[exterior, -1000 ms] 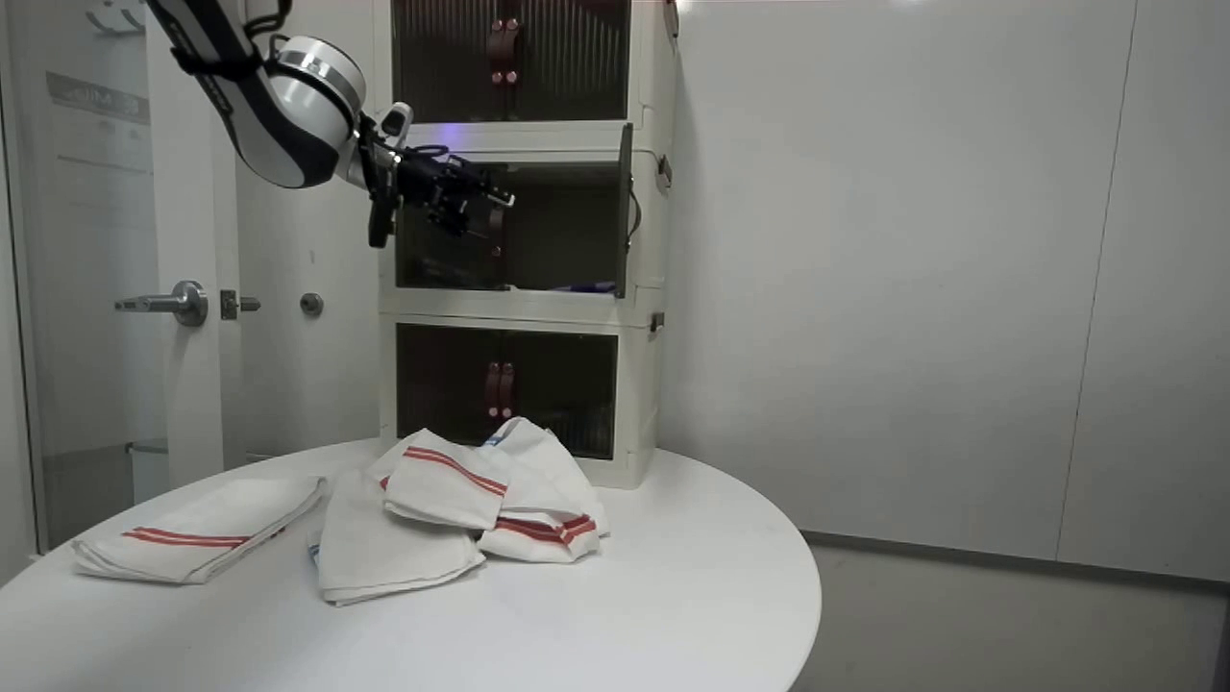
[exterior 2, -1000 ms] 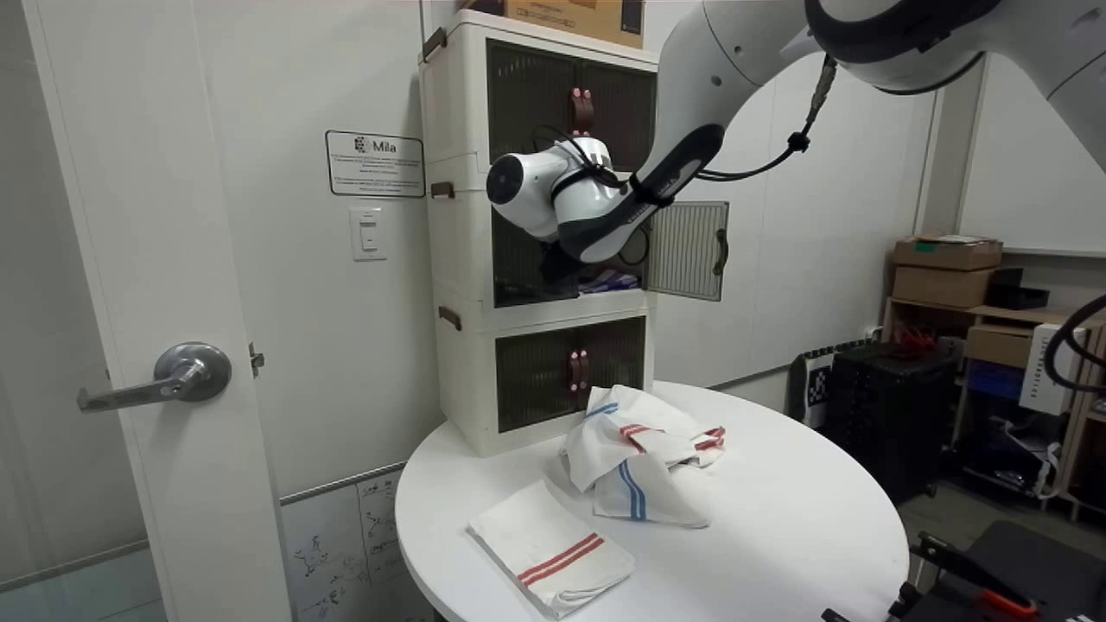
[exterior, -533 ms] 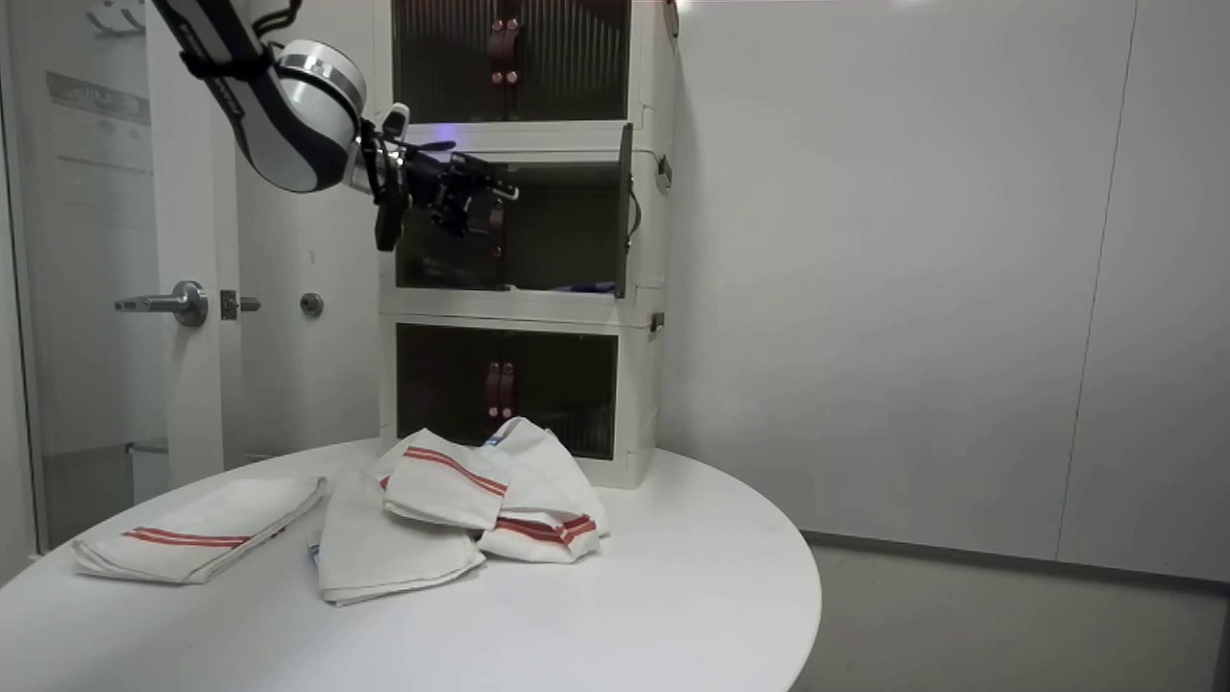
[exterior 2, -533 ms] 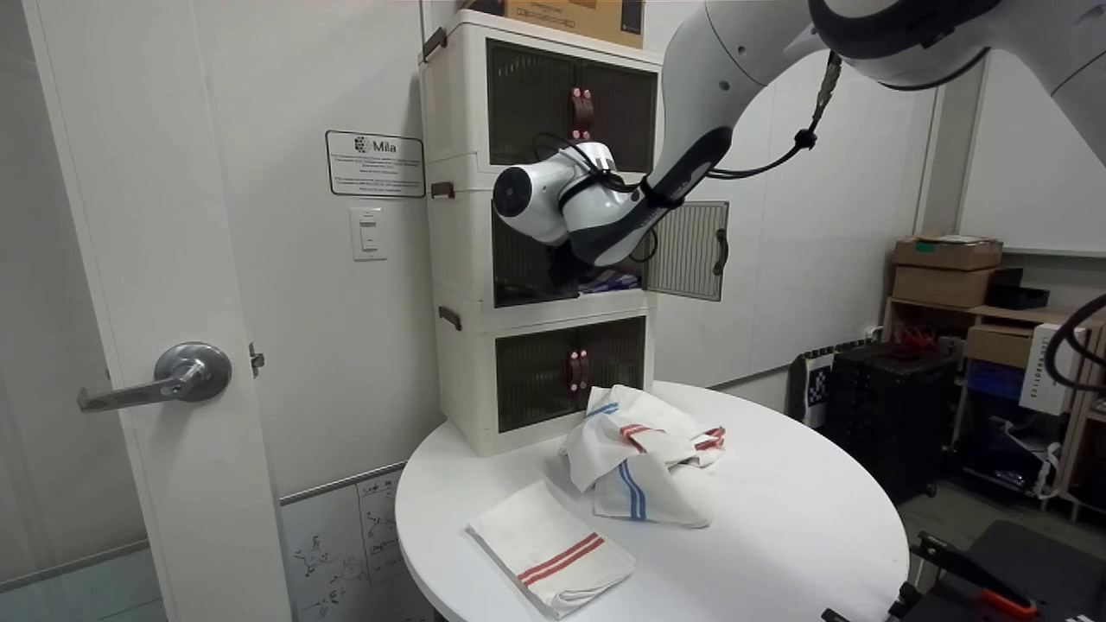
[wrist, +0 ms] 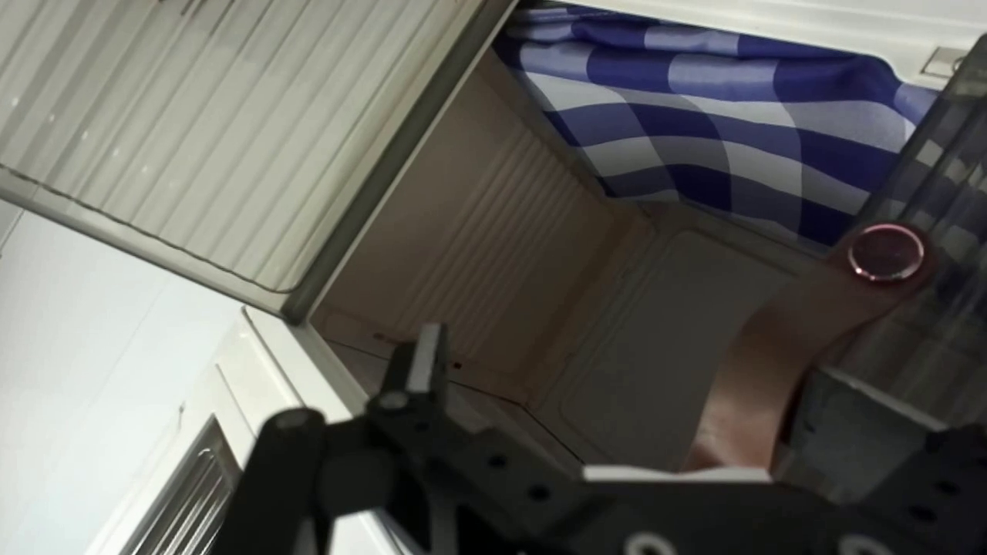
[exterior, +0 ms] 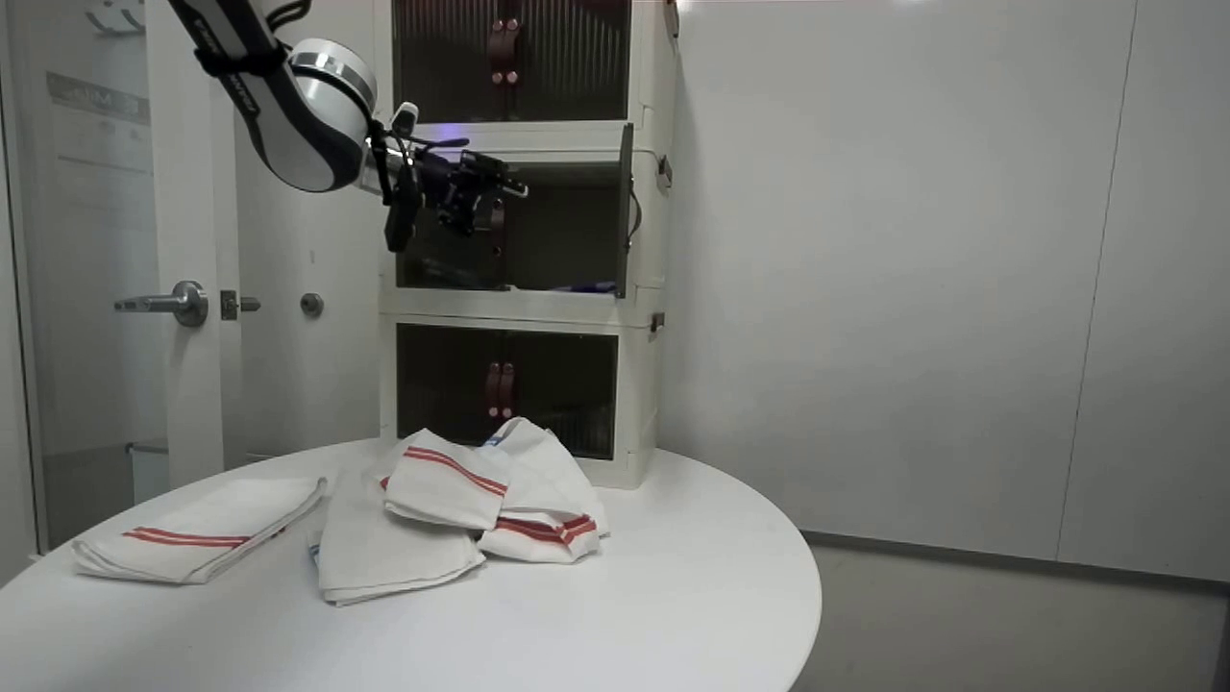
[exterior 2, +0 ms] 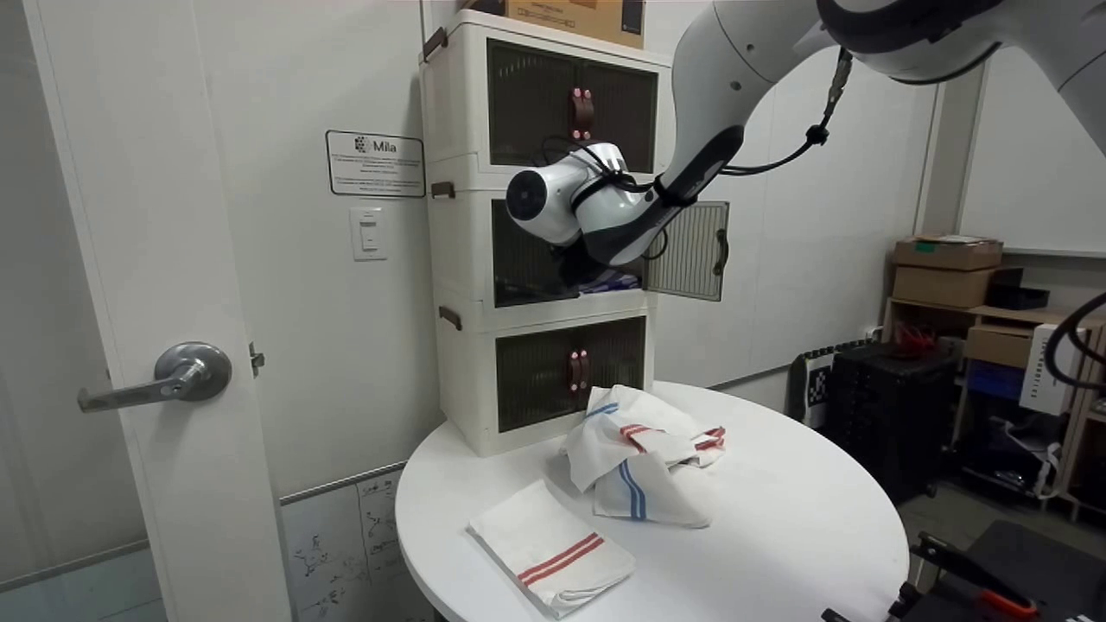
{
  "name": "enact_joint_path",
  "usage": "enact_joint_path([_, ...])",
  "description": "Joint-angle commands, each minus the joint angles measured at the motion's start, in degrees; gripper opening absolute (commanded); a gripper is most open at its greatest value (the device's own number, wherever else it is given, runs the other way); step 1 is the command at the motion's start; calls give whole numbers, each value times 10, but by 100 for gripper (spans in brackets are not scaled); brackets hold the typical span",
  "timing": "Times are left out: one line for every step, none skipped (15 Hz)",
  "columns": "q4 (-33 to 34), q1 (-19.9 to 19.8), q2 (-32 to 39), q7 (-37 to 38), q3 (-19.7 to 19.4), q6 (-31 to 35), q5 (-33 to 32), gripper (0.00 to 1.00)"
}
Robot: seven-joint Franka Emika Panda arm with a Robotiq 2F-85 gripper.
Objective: Open the left door on the second cabinet
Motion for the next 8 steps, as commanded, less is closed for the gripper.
enact_joint_path([-10, -19, -8, 22, -4, 9, -9, 100])
enact_joint_path([-12, -20, -9, 24, -4, 8, -7, 100])
enact_joint_path([-14, -21, -10, 26, -3, 11, -4, 100])
enact_joint_path([-16, -22, -11, 29, -3, 12, -4, 76])
enact_joint_path([-17, -22, -12, 31, -3, 13, -4, 74])
enact_joint_path([-19, -22, -12, 33, -3, 15, -4, 68])
enact_joint_path([-21, -22, -13, 36, -2, 16, -5, 60])
enact_joint_path([-22, -21, -14, 40, -2, 20, -6, 53])
